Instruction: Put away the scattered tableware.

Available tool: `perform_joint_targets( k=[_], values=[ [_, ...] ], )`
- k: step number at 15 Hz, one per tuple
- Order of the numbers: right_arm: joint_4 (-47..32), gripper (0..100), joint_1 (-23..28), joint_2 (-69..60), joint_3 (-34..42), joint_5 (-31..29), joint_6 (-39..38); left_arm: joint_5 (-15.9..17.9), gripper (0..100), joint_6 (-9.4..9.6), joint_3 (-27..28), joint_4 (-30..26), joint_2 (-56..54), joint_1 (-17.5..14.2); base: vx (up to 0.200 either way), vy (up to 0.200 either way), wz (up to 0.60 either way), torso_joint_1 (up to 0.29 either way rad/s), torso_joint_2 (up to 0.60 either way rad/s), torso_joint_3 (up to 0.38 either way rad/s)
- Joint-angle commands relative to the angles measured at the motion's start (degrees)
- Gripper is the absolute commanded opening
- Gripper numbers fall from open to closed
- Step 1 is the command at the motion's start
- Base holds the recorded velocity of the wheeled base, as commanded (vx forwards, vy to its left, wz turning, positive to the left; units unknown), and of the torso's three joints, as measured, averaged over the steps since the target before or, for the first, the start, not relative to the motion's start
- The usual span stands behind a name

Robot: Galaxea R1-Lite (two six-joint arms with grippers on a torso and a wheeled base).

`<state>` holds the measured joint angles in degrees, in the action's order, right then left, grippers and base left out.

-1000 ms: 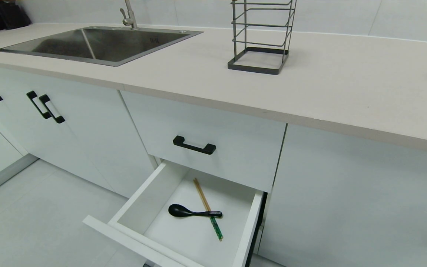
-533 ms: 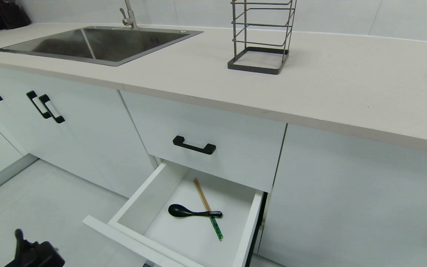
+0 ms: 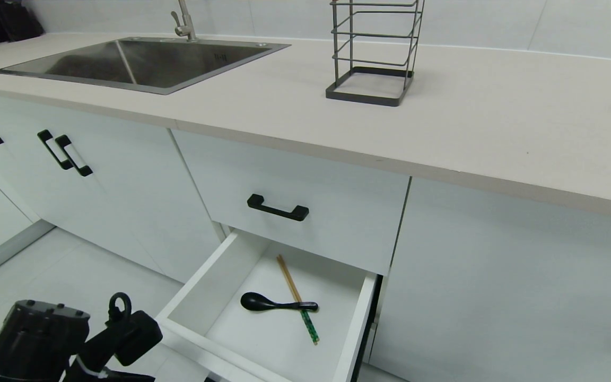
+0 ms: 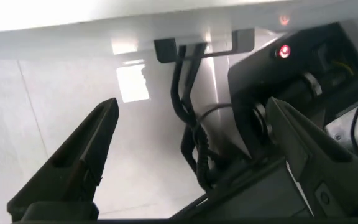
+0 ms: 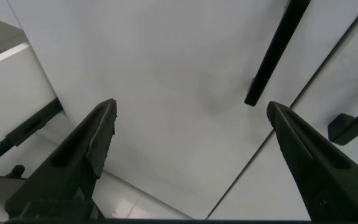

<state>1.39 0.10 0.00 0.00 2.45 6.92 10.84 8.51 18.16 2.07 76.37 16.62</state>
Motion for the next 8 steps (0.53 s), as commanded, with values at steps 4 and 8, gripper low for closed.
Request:
perform_joint_targets(
  k=[4, 8],
  values=[
    [0.02, 100, 0.08, 0.09, 0.0, 0.01, 0.02, -0.99, 100, -1.48, 0.21, 5.13, 5.72, 0.44, 0.0, 0.0, 0.0, 0.0, 0.0, 0.0],
    [0.02, 100, -0.01, 0.0, 0.0, 0.01, 0.02, -0.82, 100, -1.48, 1.17, 7.51, 6.86, 0.44, 0.0, 0.0, 0.0, 0.0, 0.0, 0.0]
  ],
)
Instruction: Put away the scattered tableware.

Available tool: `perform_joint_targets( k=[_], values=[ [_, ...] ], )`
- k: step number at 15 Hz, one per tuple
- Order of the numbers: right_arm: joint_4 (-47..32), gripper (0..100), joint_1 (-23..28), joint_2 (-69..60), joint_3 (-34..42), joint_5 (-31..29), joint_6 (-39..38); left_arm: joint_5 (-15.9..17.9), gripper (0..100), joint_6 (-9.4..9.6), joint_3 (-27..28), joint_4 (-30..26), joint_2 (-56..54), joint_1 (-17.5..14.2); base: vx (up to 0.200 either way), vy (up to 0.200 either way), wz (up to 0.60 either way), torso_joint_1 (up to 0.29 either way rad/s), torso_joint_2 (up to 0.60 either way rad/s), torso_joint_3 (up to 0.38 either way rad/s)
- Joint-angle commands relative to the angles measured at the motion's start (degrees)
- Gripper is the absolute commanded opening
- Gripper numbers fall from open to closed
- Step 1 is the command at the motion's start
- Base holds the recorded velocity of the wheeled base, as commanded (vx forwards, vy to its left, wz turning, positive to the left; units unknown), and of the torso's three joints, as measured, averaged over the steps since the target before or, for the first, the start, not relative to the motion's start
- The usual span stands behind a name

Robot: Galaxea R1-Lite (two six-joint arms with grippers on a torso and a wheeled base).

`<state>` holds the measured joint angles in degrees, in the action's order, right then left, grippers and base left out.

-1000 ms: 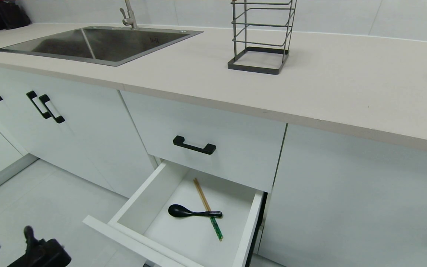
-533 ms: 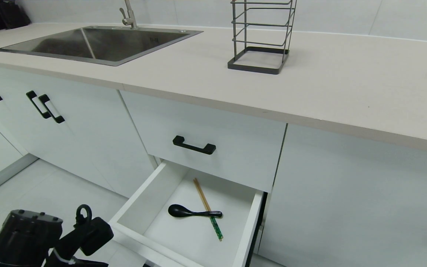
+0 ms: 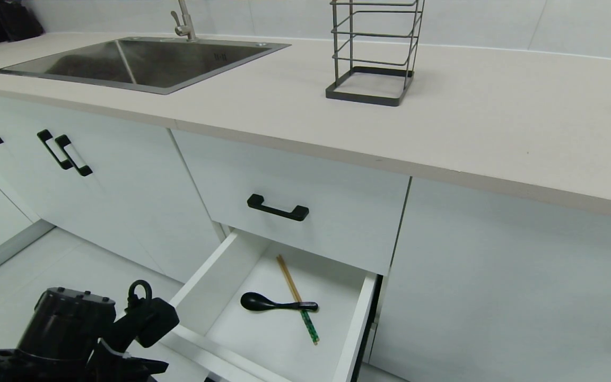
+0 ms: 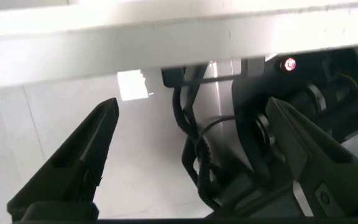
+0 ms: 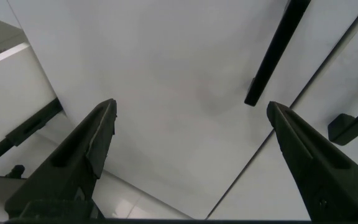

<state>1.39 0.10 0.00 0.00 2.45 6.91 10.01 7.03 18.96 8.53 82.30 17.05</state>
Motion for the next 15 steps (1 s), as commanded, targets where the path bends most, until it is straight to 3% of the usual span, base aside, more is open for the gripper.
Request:
perform_joint_targets(
  k=[1, 6, 12, 15],
  values=[
    [0.02, 100, -0.01, 0.09, 0.0, 0.01, 0.03, 0.01, 100, 0.0, 0.38, 2.54, 1.55, 0.0, 0.0, 0.0, 0.0, 0.0, 0.0, 0.0],
    [0.02, 100, -0.01, 0.0, 0.0, 0.01, 0.03, 0.01, 100, 0.26, 0.38, 6.14, 3.39, 0.0, 0.0, 0.0, 0.0, 0.0, 0.0, 0.0],
    [0.02, 100, -0.01, 0.0, 0.0, 0.01, -0.06, -0.08, 100, 0.17, 0.38, 14.58, 6.73, 0.0, 0.0, 0.0, 0.0, 0.0, 0.0, 0.0],
    [0.02, 100, -0.01, 0.0, 0.0, 0.01, -0.06, -0.08, 100, 0.17, 1.26, 15.46, 7.88, 0.0, 0.0, 0.0, 0.0, 0.0, 0.0, 0.0]
  ],
)
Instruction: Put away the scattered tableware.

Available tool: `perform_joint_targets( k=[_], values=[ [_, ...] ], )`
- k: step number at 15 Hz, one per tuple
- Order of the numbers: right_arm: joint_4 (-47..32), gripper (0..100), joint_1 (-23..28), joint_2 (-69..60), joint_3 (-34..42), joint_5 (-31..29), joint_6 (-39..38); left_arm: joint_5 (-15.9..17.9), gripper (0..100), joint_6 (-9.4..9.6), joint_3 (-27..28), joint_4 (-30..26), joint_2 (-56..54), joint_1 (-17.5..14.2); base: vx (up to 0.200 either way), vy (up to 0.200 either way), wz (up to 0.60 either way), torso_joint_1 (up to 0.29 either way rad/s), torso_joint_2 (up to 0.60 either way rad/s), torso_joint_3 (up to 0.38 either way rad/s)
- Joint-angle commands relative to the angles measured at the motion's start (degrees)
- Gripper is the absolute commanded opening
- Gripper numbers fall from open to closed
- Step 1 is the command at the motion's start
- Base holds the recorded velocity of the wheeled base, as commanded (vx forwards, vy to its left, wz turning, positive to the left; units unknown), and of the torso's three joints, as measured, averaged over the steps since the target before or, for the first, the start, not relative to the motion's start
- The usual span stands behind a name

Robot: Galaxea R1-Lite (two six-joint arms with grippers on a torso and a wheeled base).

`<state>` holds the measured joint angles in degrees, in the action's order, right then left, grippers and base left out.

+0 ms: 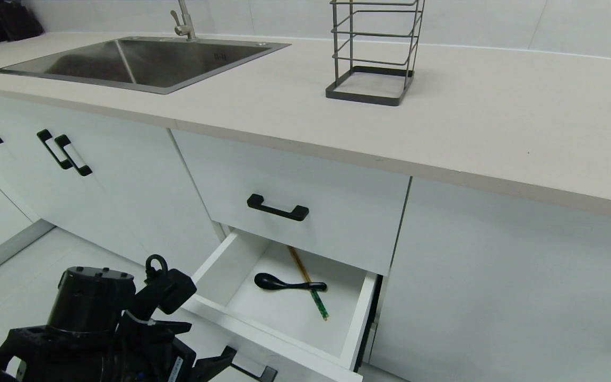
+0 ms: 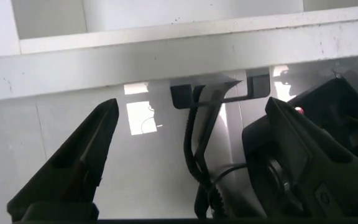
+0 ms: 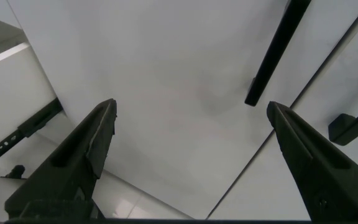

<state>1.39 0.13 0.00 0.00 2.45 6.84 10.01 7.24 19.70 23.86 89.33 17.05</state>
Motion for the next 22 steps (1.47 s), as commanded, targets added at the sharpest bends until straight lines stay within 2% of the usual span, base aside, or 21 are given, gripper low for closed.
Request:
perform_joint_targets(
  k=[1, 22],
  values=[
    [0.02, 100, -0.05, 0.0, 0.0, 0.01, 0.02, -0.08, 100, -0.03, 1.13, 0.23, 1.02, 0.0, 0.0, 0.0, 0.0, 0.0, 0.0, 0.0],
    [0.02, 100, -0.05, 0.0, 0.0, 0.01, 0.02, -1.22, 100, -0.03, 16.6, 0.31, 14.29, 0.35, 0.0, 0.0, 0.0, 0.0, 0.0, 0.0]
  ],
)
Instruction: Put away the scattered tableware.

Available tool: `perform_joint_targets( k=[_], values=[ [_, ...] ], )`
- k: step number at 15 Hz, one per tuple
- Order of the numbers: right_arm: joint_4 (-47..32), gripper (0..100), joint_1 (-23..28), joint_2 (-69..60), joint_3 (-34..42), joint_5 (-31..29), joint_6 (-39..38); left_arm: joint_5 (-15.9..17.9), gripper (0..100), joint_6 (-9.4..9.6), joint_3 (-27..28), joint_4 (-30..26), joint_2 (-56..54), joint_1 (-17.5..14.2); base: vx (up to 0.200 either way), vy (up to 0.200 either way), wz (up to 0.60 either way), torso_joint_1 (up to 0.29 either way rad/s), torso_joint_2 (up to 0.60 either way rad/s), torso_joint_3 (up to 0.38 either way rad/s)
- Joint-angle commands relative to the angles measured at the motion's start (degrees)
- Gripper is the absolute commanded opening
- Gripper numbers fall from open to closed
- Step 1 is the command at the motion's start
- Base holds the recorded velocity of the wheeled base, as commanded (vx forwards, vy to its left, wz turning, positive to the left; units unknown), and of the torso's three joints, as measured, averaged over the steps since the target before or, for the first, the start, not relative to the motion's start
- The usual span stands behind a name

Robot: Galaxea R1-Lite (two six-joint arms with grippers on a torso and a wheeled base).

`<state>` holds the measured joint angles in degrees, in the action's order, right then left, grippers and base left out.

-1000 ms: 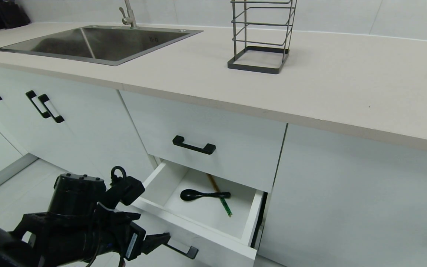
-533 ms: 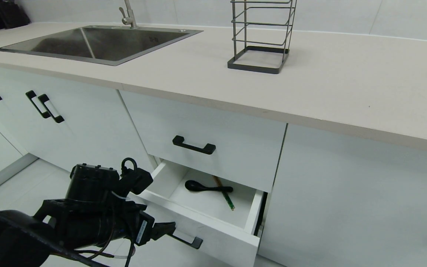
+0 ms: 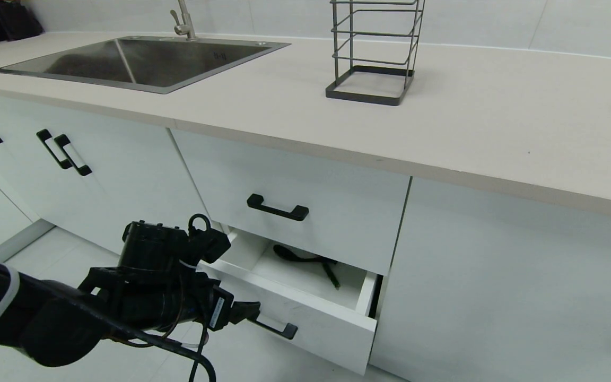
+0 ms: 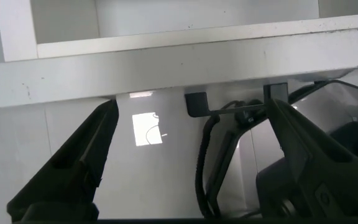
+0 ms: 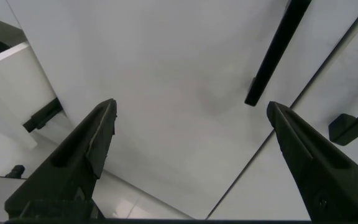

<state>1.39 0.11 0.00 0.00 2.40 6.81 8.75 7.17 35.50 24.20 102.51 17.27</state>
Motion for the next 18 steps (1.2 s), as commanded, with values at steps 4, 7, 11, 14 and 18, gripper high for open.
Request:
perform_joint_targets(
  k=[4, 7, 11, 14, 18],
  values=[
    [0.02, 100, 0.07, 0.0, 0.0, 0.06, 0.04, -0.4, 100, 0.04, 2.21, 3.66, 3.92, 0.57, 0.0, 0.0, 0.0, 0.0, 0.0, 0.0],
    [0.02, 100, -0.02, 0.0, 0.0, 0.06, 0.04, -1.02, 100, -0.05, 3.7, 7.44, 6.74, 0.66, 0.0, 0.0, 0.0, 0.0, 0.0, 0.0],
    [0.02, 100, -0.02, 0.0, 0.0, 0.06, 0.04, -1.11, 100, -0.05, 6.95, 7.53, 8.85, 1.1, 0.0, 0.0, 0.0, 0.0, 0.0, 0.0],
    [0.02, 100, 0.07, 0.0, 0.0, 0.06, 0.13, -1.37, 100, -0.14, 9.33, 7.71, 9.99, 1.45, 0.0, 0.0, 0.0, 0.0, 0.0, 0.0],
    [0.02, 100, -0.02, 0.0, 0.0, 0.06, 0.04, -1.46, 100, -0.14, 11.43, 7.71, 10.78, 1.45, 0.0, 0.0, 0.0, 0.0, 0.0, 0.0]
  ],
)
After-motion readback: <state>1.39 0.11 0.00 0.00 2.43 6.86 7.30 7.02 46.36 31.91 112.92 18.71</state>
